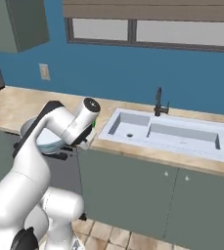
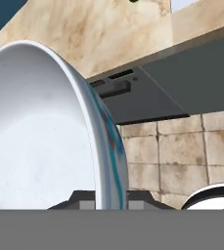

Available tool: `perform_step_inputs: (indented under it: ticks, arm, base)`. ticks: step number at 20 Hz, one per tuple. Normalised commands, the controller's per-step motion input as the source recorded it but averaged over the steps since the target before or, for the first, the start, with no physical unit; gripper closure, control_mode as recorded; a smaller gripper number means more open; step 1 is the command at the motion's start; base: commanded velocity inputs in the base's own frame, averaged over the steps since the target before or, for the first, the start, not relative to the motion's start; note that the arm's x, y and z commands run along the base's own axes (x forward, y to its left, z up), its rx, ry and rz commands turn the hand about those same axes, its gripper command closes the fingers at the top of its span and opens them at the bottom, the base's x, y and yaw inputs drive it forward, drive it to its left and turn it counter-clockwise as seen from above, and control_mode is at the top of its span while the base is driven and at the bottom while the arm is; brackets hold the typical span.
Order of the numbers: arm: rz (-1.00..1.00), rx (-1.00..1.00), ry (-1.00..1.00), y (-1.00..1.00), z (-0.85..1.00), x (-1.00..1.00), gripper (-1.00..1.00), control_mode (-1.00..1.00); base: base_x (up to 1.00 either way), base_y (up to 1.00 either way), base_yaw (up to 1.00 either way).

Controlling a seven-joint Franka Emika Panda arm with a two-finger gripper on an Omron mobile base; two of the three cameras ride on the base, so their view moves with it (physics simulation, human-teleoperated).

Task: Pick the cup and bowl from the counter and place them on the counter next to the sink.

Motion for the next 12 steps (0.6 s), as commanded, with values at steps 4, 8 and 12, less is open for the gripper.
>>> perform_step_inputs:
  ticks: [4, 8, 12]
  arm:
    - [0.0, 0.0, 0.0, 0.0, 0.0, 0.0, 1.0, 1.0]
    - [0.0, 0.0, 0.0, 0.0, 0.0, 0.0, 1.0, 1.0]
    - [0.0, 0.0, 0.0, 0.0, 0.0, 0.0, 1.0, 1.0]
  base:
    - [-0.01, -1.0, 0.06]
    - [0.0, -1.0, 0.07]
    - [0.0, -1.0, 0.06]
